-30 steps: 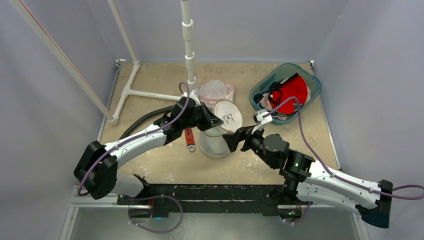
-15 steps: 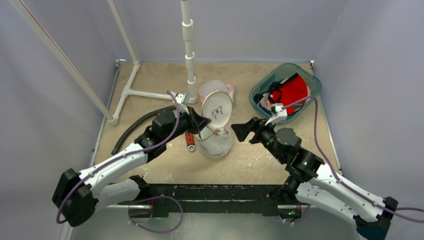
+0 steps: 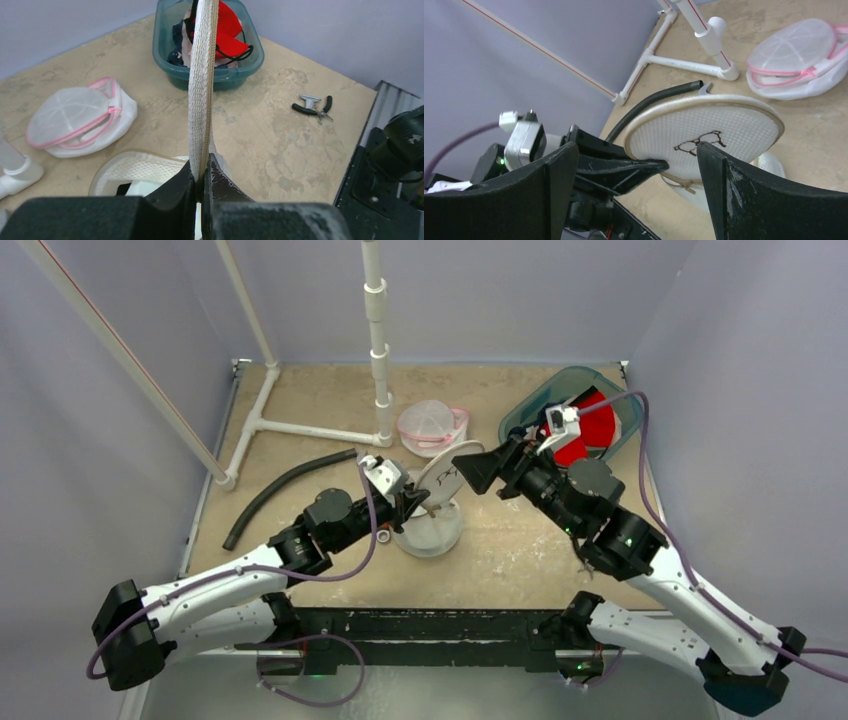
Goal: Unzip the laundry bag and remove the bra
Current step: Open the laundry bag at the center of the board.
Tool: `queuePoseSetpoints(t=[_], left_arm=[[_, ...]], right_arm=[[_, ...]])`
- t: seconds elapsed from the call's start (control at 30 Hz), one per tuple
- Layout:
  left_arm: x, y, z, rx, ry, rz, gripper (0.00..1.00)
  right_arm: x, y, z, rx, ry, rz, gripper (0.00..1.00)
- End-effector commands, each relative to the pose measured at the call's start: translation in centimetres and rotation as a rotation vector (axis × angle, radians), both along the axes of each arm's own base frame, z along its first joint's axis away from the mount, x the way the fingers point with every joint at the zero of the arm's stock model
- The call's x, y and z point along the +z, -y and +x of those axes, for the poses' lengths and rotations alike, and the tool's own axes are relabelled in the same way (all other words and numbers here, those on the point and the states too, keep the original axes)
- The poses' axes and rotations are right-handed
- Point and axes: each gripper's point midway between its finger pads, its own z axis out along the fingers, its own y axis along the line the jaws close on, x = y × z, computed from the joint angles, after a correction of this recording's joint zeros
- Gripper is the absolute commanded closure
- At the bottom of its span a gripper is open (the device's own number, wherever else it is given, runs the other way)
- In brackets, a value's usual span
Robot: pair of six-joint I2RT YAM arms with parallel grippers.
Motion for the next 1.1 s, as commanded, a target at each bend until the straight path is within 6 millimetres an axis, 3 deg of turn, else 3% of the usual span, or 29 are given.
queuePoseSetpoints(t=[0.0,0.4,0.6,0.73,0.8,0.93,1.03,1.07], left_arm=[[1.3,-0.9,1.1,0.123,0.170,0.071,1.00],[0.9,0.0,-0.7,0.285,0.343,0.188,1.00],[1.3,0.1,-1.0,0.305,0.357,0.170,1.00],[1.1,-0.1,-1.2,0.310,0.355,0.170,1.00],[1.0,0.0,-1.4,0.301,0.354,0.167,1.00],[0.7,0.3,-1.6,0.298,0.326,0.163,0.99],[0.7,-0.5,-1.4,0.340,0.259,0.142,0.74],[0.8,-0.9,-1.4,0.357,0.230,0.121,0.66]], right_arm=[[0.9,-1.6,-0.2,0.047,-0.108,0.003,0.09],[-1.2,-2.6,0.6,0.000,-0.301,0.104,0.15],[-5.6,-3.8,0.6,0.030,-0.395,0.061,0.23],[-7.3,-3.7,0.5,0.021,-0.423,0.058,0.26],[-7.6,-3.7,0.6,0.016,-0.420,0.050,0.39],[-7.2,-3.1,0.8,-0.001,-0.381,0.046,0.77],[-6.7,-1.7,0.8,-0.037,-0.328,0.008,0.98],[-6.7,-1.1,0.8,-0.053,-0.312,-0.015,1.00]])
